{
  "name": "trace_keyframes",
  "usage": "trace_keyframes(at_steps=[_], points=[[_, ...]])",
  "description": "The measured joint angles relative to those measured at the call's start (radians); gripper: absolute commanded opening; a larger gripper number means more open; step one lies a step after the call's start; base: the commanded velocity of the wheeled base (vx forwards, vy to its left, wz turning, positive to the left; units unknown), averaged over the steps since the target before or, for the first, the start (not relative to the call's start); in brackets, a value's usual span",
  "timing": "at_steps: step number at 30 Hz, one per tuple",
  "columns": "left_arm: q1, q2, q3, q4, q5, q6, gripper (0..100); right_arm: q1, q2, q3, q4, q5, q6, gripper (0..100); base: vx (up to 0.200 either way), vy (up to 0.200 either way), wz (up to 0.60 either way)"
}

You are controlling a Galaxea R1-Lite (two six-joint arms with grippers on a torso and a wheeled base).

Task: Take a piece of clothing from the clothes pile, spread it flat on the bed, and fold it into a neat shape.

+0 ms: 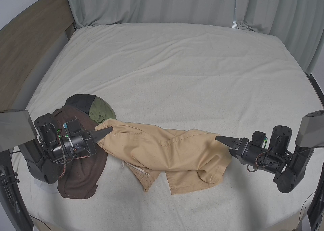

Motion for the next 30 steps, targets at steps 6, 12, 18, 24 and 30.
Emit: trace_keyframes(at_steps=[6, 12, 18, 24, 30], points=[[0.006, 0.0, -0.005, 0.0, 0.0, 0.0, 0, 0.036, -0.032, 0.063, 0.0, 0.074, 0.0, 100, 0.0, 0.0, 0.0], [0.008, 0.0, -0.007, 0.0, -0.001, 0.0, 0, 0.078, -0.039, 0.09, -0.001, 0.091, -0.001, 100, 0.0, 0.0, 0.0], [0.008, 0.0, -0.005, 0.0, -0.001, 0.001, 0, 0.08, -0.035, 0.075, -0.003, 0.086, -0.001, 0, 0.0, 0.0, 0.0], [0.008, 0.0, -0.006, 0.0, -0.001, 0.001, 0, 0.097, -0.021, 0.101, 0.0, 0.083, -0.021, 0, 0.0, 0.0, 0.0], [0.017, 0.001, -0.012, 0.0, 0.0, 0.001, 0, 0.134, 0.028, 0.159, 0.0, 0.091, -0.108, 0, 0.0, 0.0, 0.0]])
